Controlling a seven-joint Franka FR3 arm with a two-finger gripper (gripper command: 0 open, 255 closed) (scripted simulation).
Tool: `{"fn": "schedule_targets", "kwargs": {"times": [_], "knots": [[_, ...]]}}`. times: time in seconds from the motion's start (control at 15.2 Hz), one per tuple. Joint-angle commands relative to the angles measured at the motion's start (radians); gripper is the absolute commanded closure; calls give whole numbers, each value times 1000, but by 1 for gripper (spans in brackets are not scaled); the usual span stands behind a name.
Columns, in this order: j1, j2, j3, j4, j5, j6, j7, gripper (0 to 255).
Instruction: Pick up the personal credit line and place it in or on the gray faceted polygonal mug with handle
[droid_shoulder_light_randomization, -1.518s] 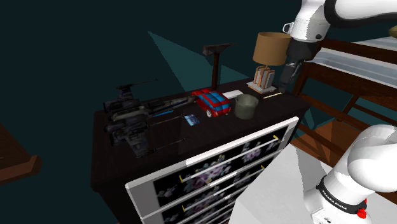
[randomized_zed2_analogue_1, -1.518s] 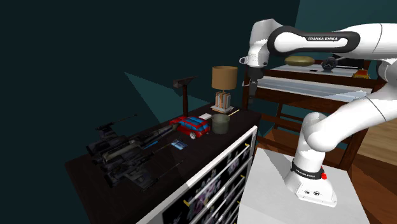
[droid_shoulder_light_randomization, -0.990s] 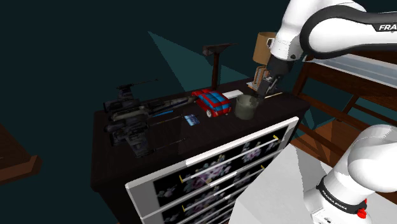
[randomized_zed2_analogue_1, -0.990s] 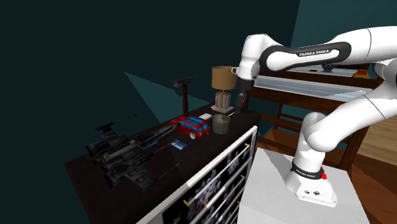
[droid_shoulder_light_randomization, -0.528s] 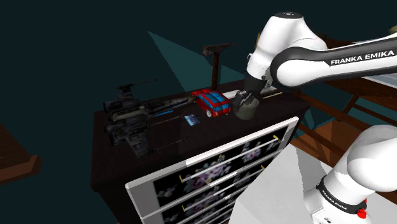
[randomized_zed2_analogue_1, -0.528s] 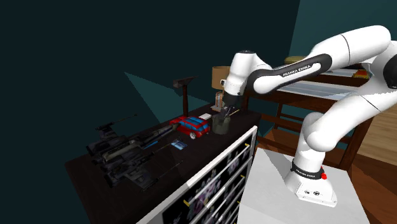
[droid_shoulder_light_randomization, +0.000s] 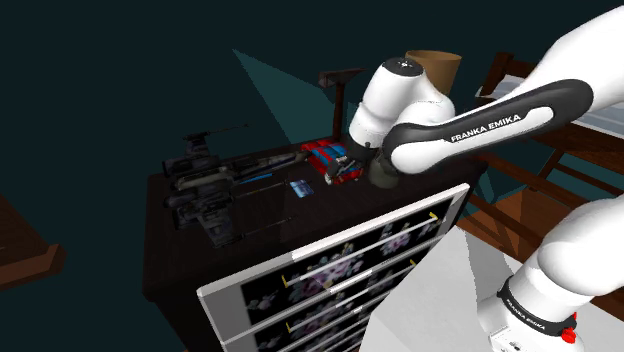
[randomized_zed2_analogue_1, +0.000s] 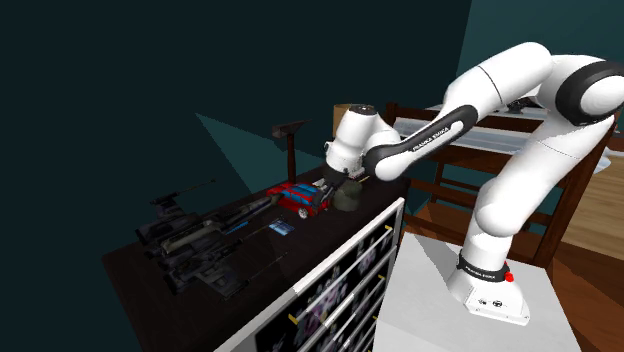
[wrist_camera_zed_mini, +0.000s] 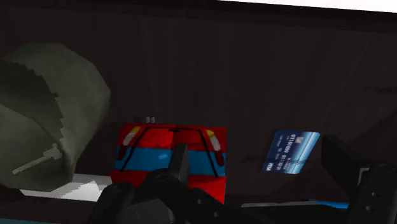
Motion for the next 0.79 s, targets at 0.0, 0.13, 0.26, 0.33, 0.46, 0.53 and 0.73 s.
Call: {"fn": "schedule_targets", "kwargs": {"times": [0.0, 0.13, 0.26, 0.33, 0.46, 0.53, 0.73], "knots": [[-57, 77, 64, 25, -85, 79, 107, 0], [-130, 163, 135, 71, -215, 131, 241, 0], [-203, 259, 203, 130, -394, 159, 410, 0], [-228, 311, 227, 166, -499, 161, 503, 0], [-237, 420, 240, 246, -705, 143, 684, 0], [-215, 471, 223, 287, -793, 128, 761, 0], [-156, 571, 177, 378, -943, 95, 893, 0]]}}
